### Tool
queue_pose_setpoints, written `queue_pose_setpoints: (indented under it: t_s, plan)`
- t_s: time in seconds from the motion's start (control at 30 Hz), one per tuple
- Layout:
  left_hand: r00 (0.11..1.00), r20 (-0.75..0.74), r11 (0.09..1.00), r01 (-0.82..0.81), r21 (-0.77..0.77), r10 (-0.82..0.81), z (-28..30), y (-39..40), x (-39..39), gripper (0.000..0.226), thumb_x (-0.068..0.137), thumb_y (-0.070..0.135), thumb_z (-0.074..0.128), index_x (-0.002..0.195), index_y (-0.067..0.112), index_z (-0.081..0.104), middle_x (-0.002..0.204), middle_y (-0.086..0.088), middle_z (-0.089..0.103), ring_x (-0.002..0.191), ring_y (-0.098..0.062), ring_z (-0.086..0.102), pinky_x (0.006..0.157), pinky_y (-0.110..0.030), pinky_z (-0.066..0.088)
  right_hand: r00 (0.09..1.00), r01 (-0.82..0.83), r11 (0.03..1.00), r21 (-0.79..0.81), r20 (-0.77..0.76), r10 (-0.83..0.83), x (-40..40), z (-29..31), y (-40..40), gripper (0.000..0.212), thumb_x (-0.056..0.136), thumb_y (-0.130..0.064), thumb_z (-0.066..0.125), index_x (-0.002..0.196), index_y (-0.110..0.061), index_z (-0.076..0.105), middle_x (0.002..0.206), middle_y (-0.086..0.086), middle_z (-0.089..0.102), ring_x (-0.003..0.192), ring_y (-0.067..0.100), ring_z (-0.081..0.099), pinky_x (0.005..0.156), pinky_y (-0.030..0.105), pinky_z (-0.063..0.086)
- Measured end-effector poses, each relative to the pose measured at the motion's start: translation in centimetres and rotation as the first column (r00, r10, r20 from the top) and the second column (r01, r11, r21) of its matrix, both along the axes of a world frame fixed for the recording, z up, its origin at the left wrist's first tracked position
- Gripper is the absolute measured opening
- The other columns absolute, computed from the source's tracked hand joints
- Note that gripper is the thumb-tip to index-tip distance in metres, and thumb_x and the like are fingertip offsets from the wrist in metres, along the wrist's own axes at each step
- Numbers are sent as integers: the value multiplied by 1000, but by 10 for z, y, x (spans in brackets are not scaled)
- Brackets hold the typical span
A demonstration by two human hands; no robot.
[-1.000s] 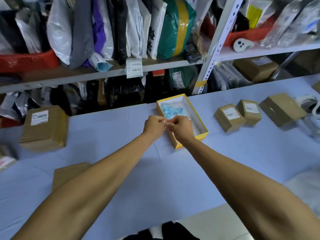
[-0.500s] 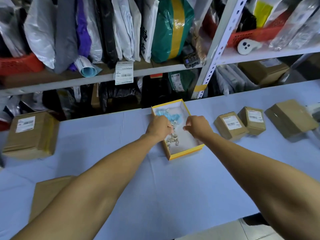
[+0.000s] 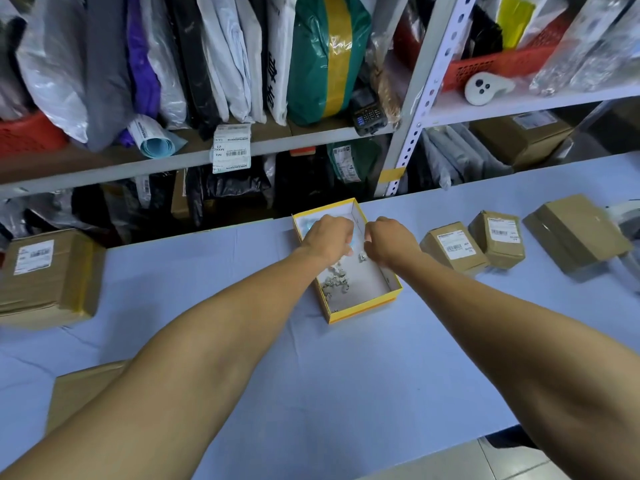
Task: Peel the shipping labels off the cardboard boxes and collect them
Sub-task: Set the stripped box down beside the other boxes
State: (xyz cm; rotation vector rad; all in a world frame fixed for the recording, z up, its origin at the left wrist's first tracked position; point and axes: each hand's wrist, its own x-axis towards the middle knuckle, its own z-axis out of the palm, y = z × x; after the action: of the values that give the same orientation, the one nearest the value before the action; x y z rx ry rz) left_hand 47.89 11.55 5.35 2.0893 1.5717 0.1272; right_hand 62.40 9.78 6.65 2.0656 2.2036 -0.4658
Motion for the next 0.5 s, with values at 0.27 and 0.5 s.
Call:
queue_pose_setpoints:
  t_s: [0.27,0.5]
  plan:
    - [994,-94,997,56,43,-52,7,-5,-1,30,93,9,52,118,12,67,122,-15,63,113,-36,58,85,-37,51,999,-27,1000,7,27,27,-7,9,-9,24,90,-15,49,109,-6,60,114,14,56,109,34,51,81,38,47]
    - [964,-263,997,62,53,-46,9,-63,-60,101,84,57,61,156,14,4,164,-11,-9,151,-32,-9,121,-47,6,990,-140,990,-1,38,139,-54,9,-27,46,89,-18,51,133,-8,45,131,15,50,121,36,46,90,42,45]
